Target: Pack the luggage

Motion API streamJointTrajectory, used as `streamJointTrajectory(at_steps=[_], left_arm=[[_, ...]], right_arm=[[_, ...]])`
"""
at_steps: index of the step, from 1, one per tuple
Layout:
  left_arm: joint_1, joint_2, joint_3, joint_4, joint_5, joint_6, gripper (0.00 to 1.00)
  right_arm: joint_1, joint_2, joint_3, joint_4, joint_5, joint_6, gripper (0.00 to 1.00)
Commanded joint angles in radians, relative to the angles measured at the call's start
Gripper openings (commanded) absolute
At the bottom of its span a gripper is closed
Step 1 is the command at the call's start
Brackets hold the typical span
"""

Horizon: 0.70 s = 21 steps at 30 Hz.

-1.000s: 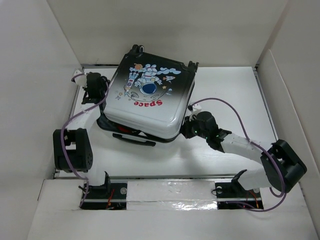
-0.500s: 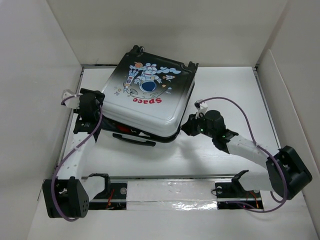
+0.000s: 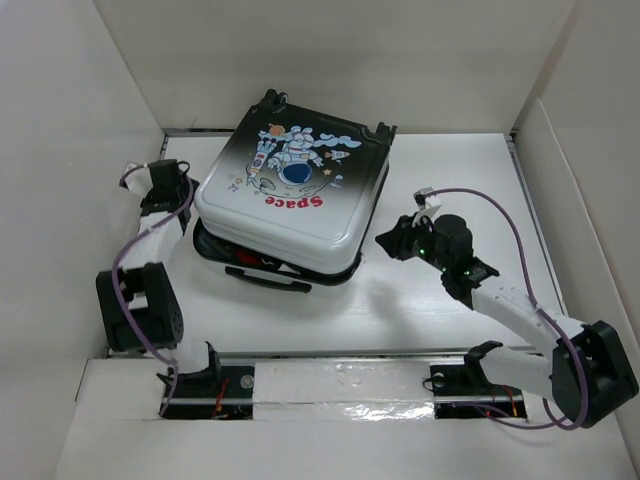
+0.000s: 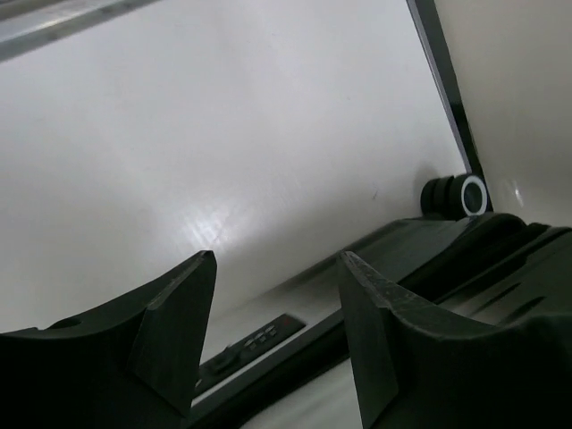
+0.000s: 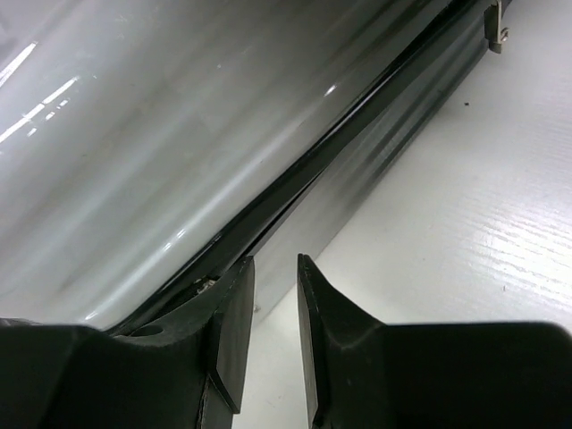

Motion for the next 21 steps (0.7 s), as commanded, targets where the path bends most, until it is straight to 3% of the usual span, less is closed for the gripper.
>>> streamJointTrajectory(at_steps=[1,9,13,21], left_arm=[[-0.025,0.088,0.119,-0.032,0.137,0.114,0.53],[-0.052,0.115,0.146,-0.011,0.330,0.154,0.52],[-0.087,0.024,0.099,0.066,0.430,0.133,0.52],[-0.157,-0.266,0.073,0.023,0.473,0.096,0.52]], right_arm=[[-0.006,0.014,0.058,-0.003,0.014,-0.002,0.32],[-0.015,0.126,0.152,0.004,-0.018,-0.012,0.32],[0.014,0.148,0.172,0.014,-0.014,-0.019,0.32],[0.078,0.165,0.204,0.001,-0.017,-0.032,0.32]])
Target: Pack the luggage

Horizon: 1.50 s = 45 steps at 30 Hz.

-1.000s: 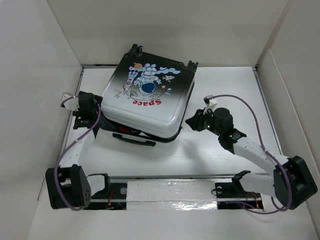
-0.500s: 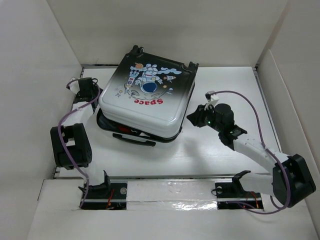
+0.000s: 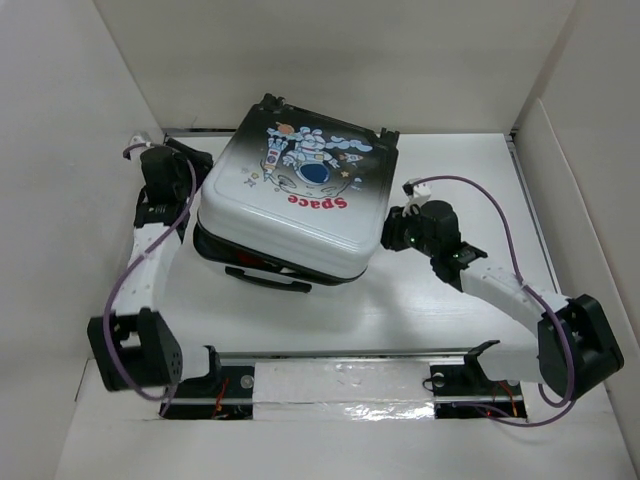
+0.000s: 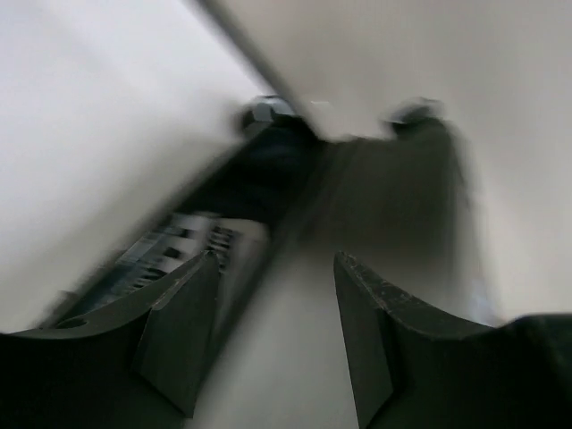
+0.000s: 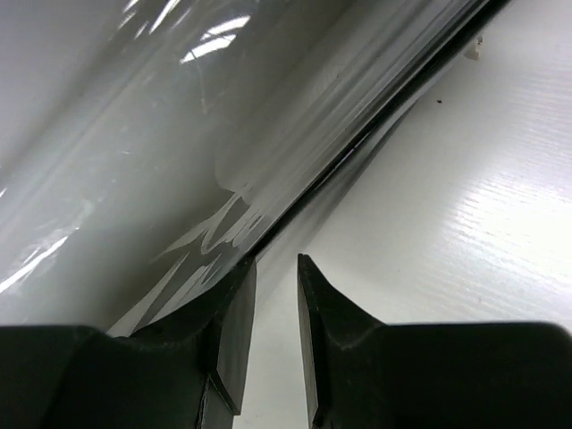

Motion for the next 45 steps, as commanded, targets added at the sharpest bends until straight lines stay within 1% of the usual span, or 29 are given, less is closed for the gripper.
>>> streamJointTrajectory(at_steps=[1,3,4,5,8,10,13,14,16,17,20,21,24,25,26,27,28,29,30,31,32,33,34,35,36,38,41,43,45], left_arm=[[-0.089,-0.165,-0.006,-0.022,0.181,0.010,0.52],[-0.089,-0.264,-0.023,-0.074,0.129,0.015,0.52],[-0.089,-0.265,-0.032,-0.085,0.112,0.018,0.53],[-0.089,-0.314,-0.049,-0.094,0.077,0.021,0.53],[-0.077,-0.387,-0.146,-0.104,0.025,0.013,0.54],[-0.066,-0.415,-0.227,-0.101,0.029,-0.004,0.54],[-0.066,-0.460,-0.321,-0.033,0.074,-0.053,0.53],[-0.066,-0.470,-0.324,-0.033,0.071,-0.059,0.53],[-0.055,-0.483,-0.299,-0.076,-0.062,-0.057,0.53],[-0.045,-0.490,-0.287,-0.084,-0.166,-0.053,0.54],[-0.014,-0.457,-0.247,-0.088,-0.256,-0.070,0.56],[-0.014,-0.442,-0.208,-0.099,-0.256,-0.071,0.56],[-0.014,-0.429,-0.183,-0.113,-0.192,-0.074,0.54],[-0.014,-0.446,-0.195,-0.096,-0.181,-0.071,0.53],[-0.023,-0.502,-0.210,-0.084,-0.164,-0.054,0.51],[-0.037,-0.544,-0.242,-0.079,-0.167,-0.031,0.37],[-0.051,-0.584,-0.258,-0.084,-0.182,-0.016,0.30],[-0.064,-0.677,-0.275,-0.093,-0.187,0.007,0.24],[-0.065,-0.723,-0.308,-0.096,-0.167,0.022,0.11],[-0.065,-0.768,-0.327,-0.096,-0.134,0.032,0.02],[-0.065,-0.836,-0.350,-0.076,-0.089,0.044,0.00],[-0.065,-0.858,-0.393,-0.059,0.045,0.047,0.00],[-0.065,-0.868,-0.414,-0.017,0.190,0.038,0.00],[-0.065,-0.862,-0.442,0.028,0.268,0.038,0.00],[-0.065,-0.856,-0.486,0.071,0.326,0.024,0.00],[-0.065,-0.865,-0.497,0.151,0.391,0.019,0.00],[-0.065,-0.871,-0.415,0.145,0.410,0.085,0.00],[-0.065,-0.862,-0.362,0.125,0.479,0.131,0.00],[-0.065,-0.911,-0.371,0.085,0.490,0.171,0.00]], right_arm=[[0.066,0.011,0.083,0.067,-0.063,-0.008,0.32],[0.091,0.015,0.098,0.046,-0.048,-0.020,0.32],[0.091,0.015,0.098,0.043,-0.043,-0.023,0.32],[0.091,0.015,0.095,0.043,-0.039,-0.023,0.33],[0.100,0.015,0.083,0.046,-0.033,-0.023,0.33],[0.109,0.024,0.080,0.047,-0.028,-0.028,0.33],[0.109,0.049,0.081,0.046,-0.028,-0.029,0.33],[0.109,0.052,0.081,0.041,-0.028,-0.028,0.33],[0.109,0.046,0.075,0.021,-0.008,-0.029,0.33],[0.100,0.032,0.069,0.023,-0.002,-0.029,0.33],[0.079,0.014,0.043,0.043,0.001,-0.023,0.33],[0.067,0.006,0.040,0.044,-0.006,-0.023,0.33],[0.054,-0.035,0.026,0.020,0.007,-0.032,0.34],[0.040,-0.047,0.020,0.018,0.015,-0.029,0.35],[0.040,-0.061,0.008,0.018,0.016,-0.031,0.39],[0.027,-0.075,0.000,0.017,0.015,-0.031,0.42],[0.016,-0.106,-0.008,0.014,0.015,-0.031,0.43],[0.016,-0.120,-0.015,0.014,0.015,-0.029,0.44],[0.016,-0.133,-0.027,0.012,0.003,-0.031,0.44],[0.007,-0.164,-0.034,-0.009,-0.010,-0.044,0.44],[0.007,-0.182,-0.038,-0.022,-0.017,-0.052,0.39],[0.007,-0.201,-0.069,-0.019,-0.034,-0.054,0.30],[0.017,-0.242,-0.089,0.000,-0.046,-0.054,0.10],[0.034,-0.262,-0.112,0.018,-0.065,-0.054,0.03],[0.046,-0.281,-0.165,0.076,-0.120,-0.061,0.00],[0.068,-0.320,-0.213,0.119,-0.155,-0.078,0.00],[0.082,-0.333,-0.273,0.139,-0.184,-0.106,0.00],[0.091,-0.324,-0.304,0.177,-0.175,-0.110,0.00],[0.091,-0.293,-0.343,0.217,-0.187,-0.109,0.00]])
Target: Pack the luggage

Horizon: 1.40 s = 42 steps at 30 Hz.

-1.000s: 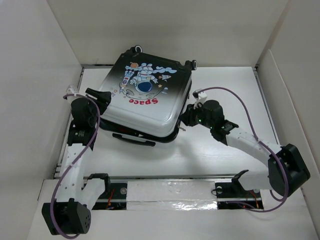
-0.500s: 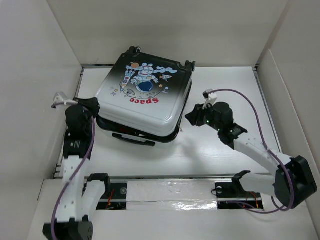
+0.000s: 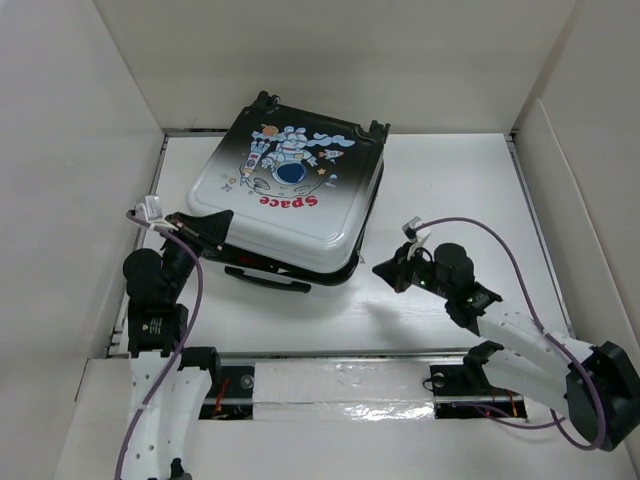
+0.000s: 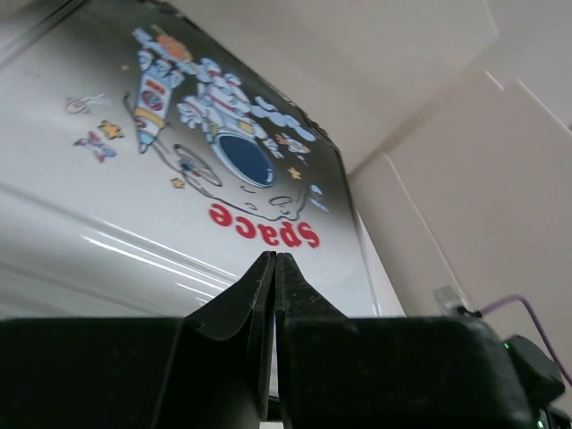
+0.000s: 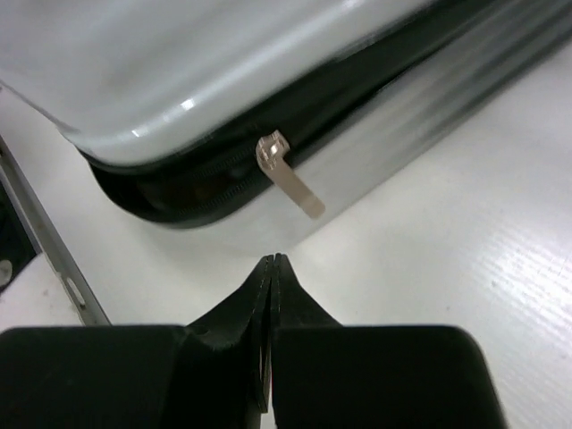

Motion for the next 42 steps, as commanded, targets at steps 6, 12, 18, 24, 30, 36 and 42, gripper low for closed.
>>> streamJointTrajectory(at_steps=[6,12,18,24,30,36,42], left_arm=[[-0.040,-0.059,0.044,0.106,0.134,0.085,0.00],[-0.040,0.331,0.473,0.184,0.070,0.042,0.00],[-0.306,0.600,0.763,0.053,-0.279,0.166,0.00],[-0.721,0.815,0.976,0.003,-0.660,0.357,0.00],[-1.165,0.574,0.491,0.061,-1.083,0.368,0.00],[-1.477,0.356,0.094,-0.115,-1.278,-0.068,0.00],[-1.577,0.288,-0.095,-0.258,-1.310,-0.403,0.10]], right_arm=[[-0.014,0.140,-0.012,0.299,-0.159,-0.033,0.09],[-0.002,0.156,0.118,0.121,-0.103,-0.056,0.22],[-0.004,0.152,0.151,0.055,-0.055,-0.112,0.36],[-0.039,0.182,0.145,0.087,-0.208,-0.138,0.43],[-0.070,0.191,0.121,0.133,-0.241,-0.134,0.51],[-0.106,0.245,0.114,0.172,-0.279,-0.119,0.44],[-0.126,0.260,0.114,0.219,-0.292,-0.140,0.41]])
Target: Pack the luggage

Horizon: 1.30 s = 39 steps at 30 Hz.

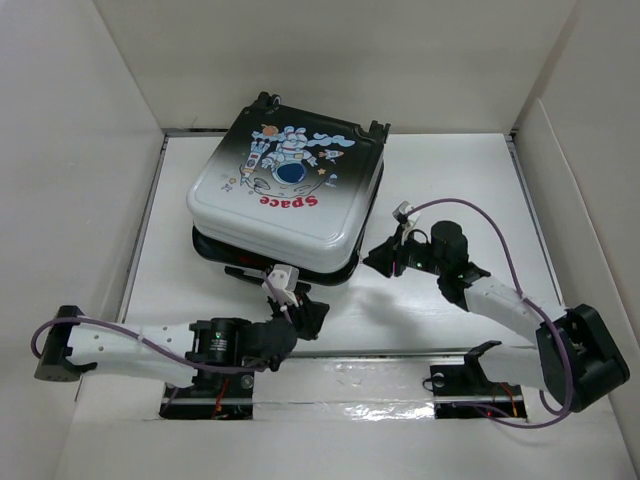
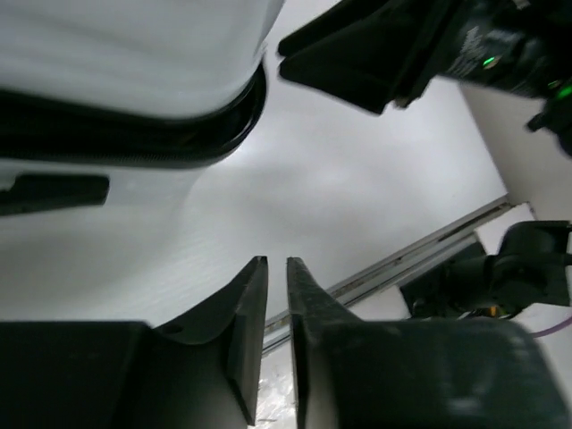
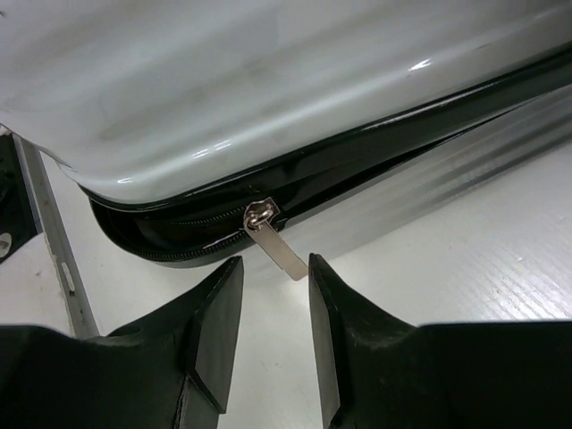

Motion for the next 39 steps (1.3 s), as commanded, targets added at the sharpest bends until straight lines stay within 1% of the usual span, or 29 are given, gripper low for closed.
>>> streamJointTrajectory(at_steps=[1,2,3,5,8,9,10,12,13,14,15,16,17,19,20,21,23,25,27,30,32,33,34,35,37,38,39], left_arm=[[-0.009,0.010,-0.062,-0.116,-0.107,-0.303,0.14],[-0.009,0.030,-0.070,-0.165,-0.108,-0.372,0.17],[-0.009,0.036,-0.078,-0.187,-0.113,-0.400,0.22],[-0.009,0.041,-0.096,-0.242,-0.118,-0.473,0.24],[-0.009,0.012,-0.139,-0.284,-0.124,-0.523,0.28],[-0.009,-0.002,-0.155,-0.288,-0.119,-0.555,0.30],[0.022,-0.017,-0.176,-0.287,-0.115,-0.544,0.31],[0.049,-0.065,-0.191,-0.207,-0.095,-0.471,0.34],[0.068,-0.072,-0.207,-0.181,-0.084,-0.410,0.35],[0.112,-0.077,-0.213,-0.128,-0.070,-0.379,0.35],[0.162,-0.066,-0.219,-0.085,-0.037,-0.324,0.35],[0.163,-0.066,-0.221,-0.084,-0.015,-0.302,0.35],[0.215,-0.046,-0.222,-0.049,0.003,-0.284,0.35],[0.269,-0.025,-0.236,-0.002,0.066,-0.239,0.35],[0.295,-0.005,-0.245,0.062,0.086,-0.187,0.35],[0.345,0.004,-0.250,0.095,0.129,-0.158,0.35],[0.390,0.027,-0.251,0.174,0.169,-0.094,0.35],[0.439,0.041,-0.244,0.221,0.218,-0.052,0.34],[0.450,0.061,-0.235,0.255,0.241,-0.012,0.34],[0.459,0.096,-0.218,0.273,0.246,0.009,0.34],[0.459,0.122,-0.218,0.300,0.257,0.011,0.33],[0.459,0.133,-0.218,0.311,0.267,0.013,0.33],[0.459,0.142,-0.218,0.321,0.270,0.016,0.33],[0.459,0.159,-0.215,0.333,0.272,0.017,0.32],[0.459,0.171,-0.210,0.347,0.267,0.022,0.32],[0.459,0.175,-0.208,0.365,0.264,0.026,0.32],[0.459,0.178,-0.207,0.374,0.255,0.028,0.32]], right_arm=[[-0.012,0.036,0.018,0.094,-0.060,-0.028,0.43],[-0.012,0.053,0.027,0.099,-0.082,-0.043,0.47],[-0.012,0.068,0.041,0.104,-0.102,-0.047,0.49],[-0.012,0.110,0.050,0.116,-0.154,-0.057,0.52],[-0.012,0.148,0.061,0.124,-0.165,-0.073,0.55],[-0.012,0.157,0.069,0.124,-0.159,-0.076,0.55],[-0.012,0.166,0.072,0.139,-0.156,-0.077,0.56],[-0.012,0.194,0.078,0.151,-0.153,-0.077,0.58],[-0.012,0.199,0.085,0.159,-0.136,-0.076,0.58],[-0.012,0.203,0.087,0.164,-0.130,-0.077,0.58],[-0.012,0.208,0.095,0.159,-0.125,-0.085,0.59],[-0.012,0.205,0.095,0.147,-0.125,-0.085,0.59],[-0.012,0.199,0.102,0.136,-0.101,-0.102,0.59],[-0.012,0.182,0.105,0.115,-0.076,-0.116,0.59],[-0.012,0.180,0.110,0.111,-0.061,-0.123,0.59],[-0.012,0.182,0.115,0.111,-0.059,-0.123,0.59],[-0.012,0.206,0.127,0.113,-0.099,-0.146,0.58],[-0.012,0.232,0.145,0.116,-0.129,-0.154,0.56],[-0.012,0.231,0.147,0.122,-0.136,-0.151,0.51],[-0.012,0.188,0.135,0.116,-0.119,-0.151,0.44],[-0.012,0.168,0.122,0.127,-0.110,-0.139,0.37],[-0.012,0.159,0.122,0.128,-0.108,-0.136,0.30],[-0.012,0.156,0.122,0.124,-0.110,-0.136,0.28],[-0.012,0.154,0.118,0.124,-0.110,-0.136,0.21],[-0.003,0.139,0.110,0.119,-0.104,-0.136,0.14],[0.009,0.134,0.106,0.115,-0.093,-0.136,0.06],[0.009,0.122,0.104,0.107,-0.087,-0.108,0.03]])
